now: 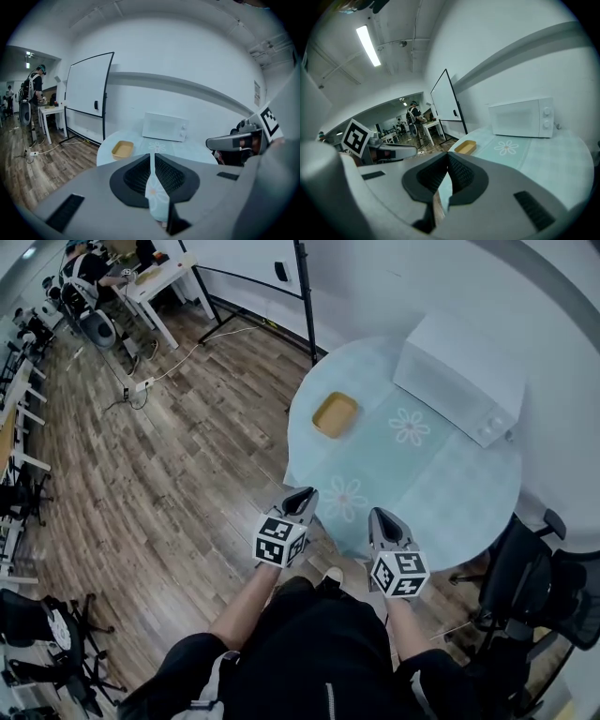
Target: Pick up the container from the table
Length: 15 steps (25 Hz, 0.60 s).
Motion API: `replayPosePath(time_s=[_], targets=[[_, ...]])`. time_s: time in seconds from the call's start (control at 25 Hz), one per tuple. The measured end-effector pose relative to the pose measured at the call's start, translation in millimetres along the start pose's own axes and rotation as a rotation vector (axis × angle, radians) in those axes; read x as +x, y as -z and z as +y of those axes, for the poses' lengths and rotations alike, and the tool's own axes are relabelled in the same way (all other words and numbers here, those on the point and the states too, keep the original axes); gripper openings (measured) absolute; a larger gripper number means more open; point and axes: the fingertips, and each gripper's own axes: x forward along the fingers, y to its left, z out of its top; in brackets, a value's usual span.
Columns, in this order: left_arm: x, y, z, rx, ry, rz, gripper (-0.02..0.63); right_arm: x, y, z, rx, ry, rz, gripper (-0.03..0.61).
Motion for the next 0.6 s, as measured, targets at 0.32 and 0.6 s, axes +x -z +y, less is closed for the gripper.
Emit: replayPosePath(time_s=[0.32,0.6], targets=[[19.6,-18.1,15.6,-0.001,-0.03,-0.023,0.041,25.9,-8.6,-4.2,-0.008,-0.043,0.01,0.025],[53.2,-37.4,50.8,0.023,-0.021,-0.038,0.041,69.3,-15.1,-14.8,0.003,-0.032,0.029,0.025]])
